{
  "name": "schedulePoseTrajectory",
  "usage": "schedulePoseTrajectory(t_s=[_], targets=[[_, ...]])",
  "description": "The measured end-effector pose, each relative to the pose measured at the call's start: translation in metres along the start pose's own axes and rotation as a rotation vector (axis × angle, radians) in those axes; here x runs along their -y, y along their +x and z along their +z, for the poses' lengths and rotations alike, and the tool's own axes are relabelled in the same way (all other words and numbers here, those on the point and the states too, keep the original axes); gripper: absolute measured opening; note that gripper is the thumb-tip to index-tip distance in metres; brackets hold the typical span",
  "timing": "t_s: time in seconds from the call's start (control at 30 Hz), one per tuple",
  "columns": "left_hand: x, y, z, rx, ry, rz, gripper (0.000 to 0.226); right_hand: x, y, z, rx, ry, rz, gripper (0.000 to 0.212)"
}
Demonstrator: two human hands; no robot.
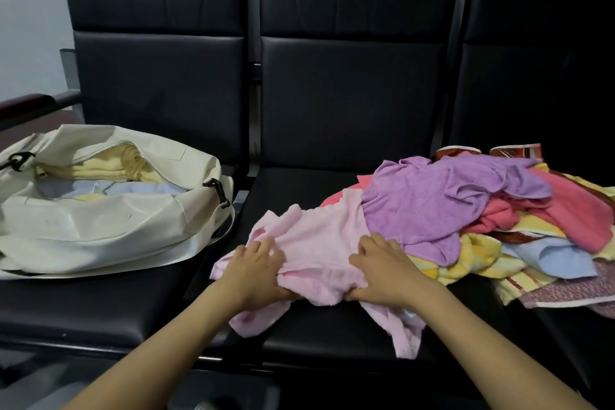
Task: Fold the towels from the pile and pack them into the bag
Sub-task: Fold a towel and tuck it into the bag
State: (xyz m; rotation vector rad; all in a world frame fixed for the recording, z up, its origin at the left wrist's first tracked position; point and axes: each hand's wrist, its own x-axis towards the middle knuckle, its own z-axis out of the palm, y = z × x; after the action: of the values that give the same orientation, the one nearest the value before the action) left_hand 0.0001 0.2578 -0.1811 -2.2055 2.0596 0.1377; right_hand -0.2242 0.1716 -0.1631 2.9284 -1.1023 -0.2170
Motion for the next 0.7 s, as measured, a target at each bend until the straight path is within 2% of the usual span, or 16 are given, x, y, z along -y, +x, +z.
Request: schedulePoseTrajectory(t_s=[0.1, 0.17, 0.3, 0.43, 0.57, 0.7], targets=[[0.006, 0.0, 0.001, 0.071, -0.155, 0.074, 0.114, -0.002, 0.002, 0.002, -0.016, 0.109, -0.108, 0.044], [0.01, 0.001, 0.0, 0.064, -0.207, 0.106, 0.107, 0.0, 0.001, 0.0, -0.039, 0.167, -0.101, 0.039], [0.012, 0.003, 0.0, -0.022, -0.17, 0.075, 0.094, 0.006, 0.0, -0.005, -0.014, 0.141, -0.041, 0.044], [0.009, -0.002, 0.0, -0.053, -0.143, 0.007, 0.067, 0.002, 0.002, -0.001, -0.024, 0.087, -0.049, 0.042], [0.01, -0.008, -0.004, -0.019, -0.14, -0.029, 0.082, -0.005, -0.004, -0.007, -0.103, 0.177, 0.007, 0.036], [0.006, -0.018, -0.02, 0.012, -0.18, -0.048, 0.05, 0.001, -0.015, -0.021, -0.125, 0.224, 0.046, 0.029]])
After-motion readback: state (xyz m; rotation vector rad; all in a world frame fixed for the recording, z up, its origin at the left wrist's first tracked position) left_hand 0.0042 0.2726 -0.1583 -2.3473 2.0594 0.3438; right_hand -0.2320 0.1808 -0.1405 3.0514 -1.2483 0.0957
